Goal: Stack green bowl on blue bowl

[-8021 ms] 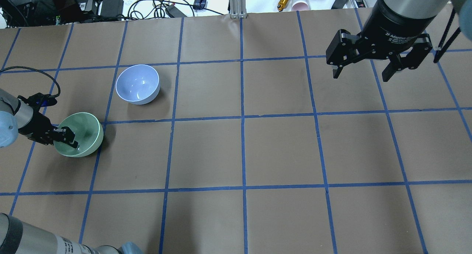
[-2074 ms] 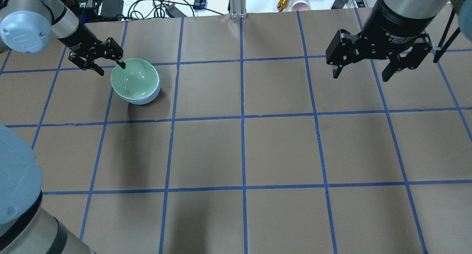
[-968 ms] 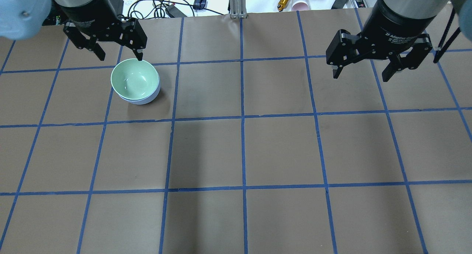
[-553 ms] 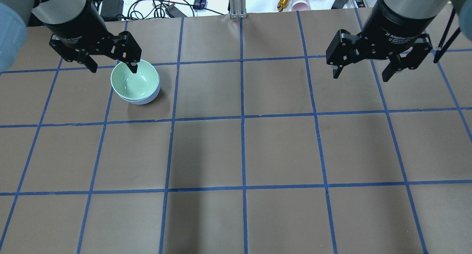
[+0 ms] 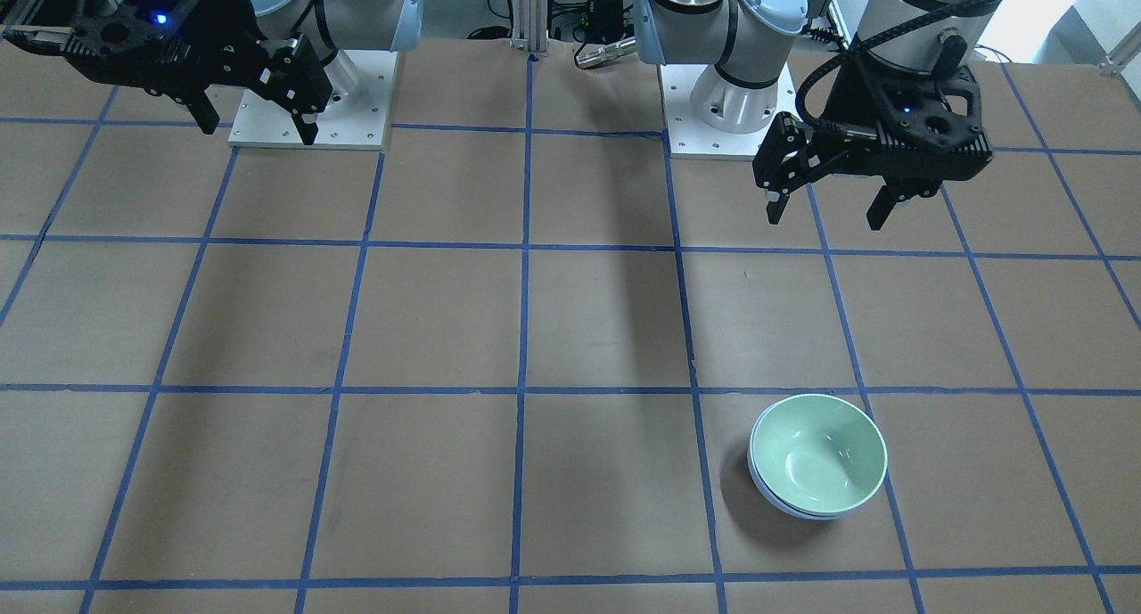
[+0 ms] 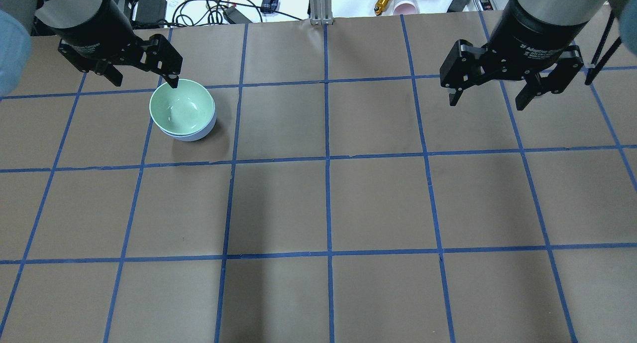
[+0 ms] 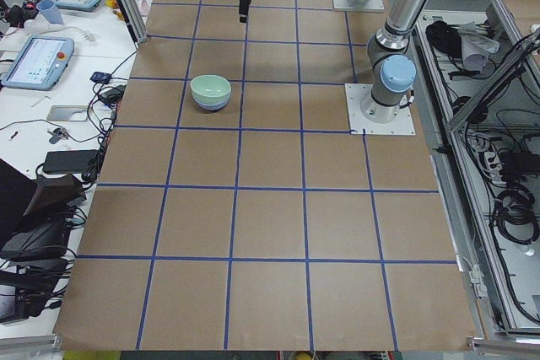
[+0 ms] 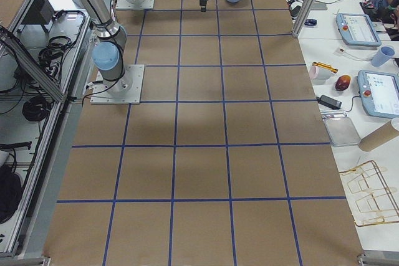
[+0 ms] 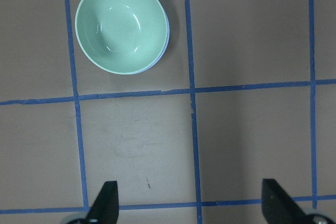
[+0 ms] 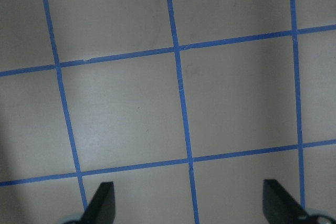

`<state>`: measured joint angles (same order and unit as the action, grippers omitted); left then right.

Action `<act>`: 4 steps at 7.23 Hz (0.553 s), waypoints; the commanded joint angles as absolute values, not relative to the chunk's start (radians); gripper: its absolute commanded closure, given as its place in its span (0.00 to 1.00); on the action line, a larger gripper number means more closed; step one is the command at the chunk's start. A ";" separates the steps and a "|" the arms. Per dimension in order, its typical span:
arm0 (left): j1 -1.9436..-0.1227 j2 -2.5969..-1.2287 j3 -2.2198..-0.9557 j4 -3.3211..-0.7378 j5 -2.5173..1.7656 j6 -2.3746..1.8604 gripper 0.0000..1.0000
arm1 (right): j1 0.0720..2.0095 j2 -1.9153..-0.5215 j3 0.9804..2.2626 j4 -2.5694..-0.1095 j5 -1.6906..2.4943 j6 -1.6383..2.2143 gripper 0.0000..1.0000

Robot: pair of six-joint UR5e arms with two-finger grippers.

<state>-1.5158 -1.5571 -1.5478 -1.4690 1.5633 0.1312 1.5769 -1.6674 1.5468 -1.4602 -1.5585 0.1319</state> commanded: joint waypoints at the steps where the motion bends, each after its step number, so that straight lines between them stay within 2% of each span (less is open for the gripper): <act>1: -1.511 -1.562 -1.551 -1.463 1.511 0.133 0.00 | 1.577 -1.667 1.548 -1.460 -1.559 0.132 0.00; 4: -1.509 -1.557 -1.549 -1.462 1.519 0.133 0.00 | 1.577 -1.667 1.546 -1.460 -1.559 0.132 0.00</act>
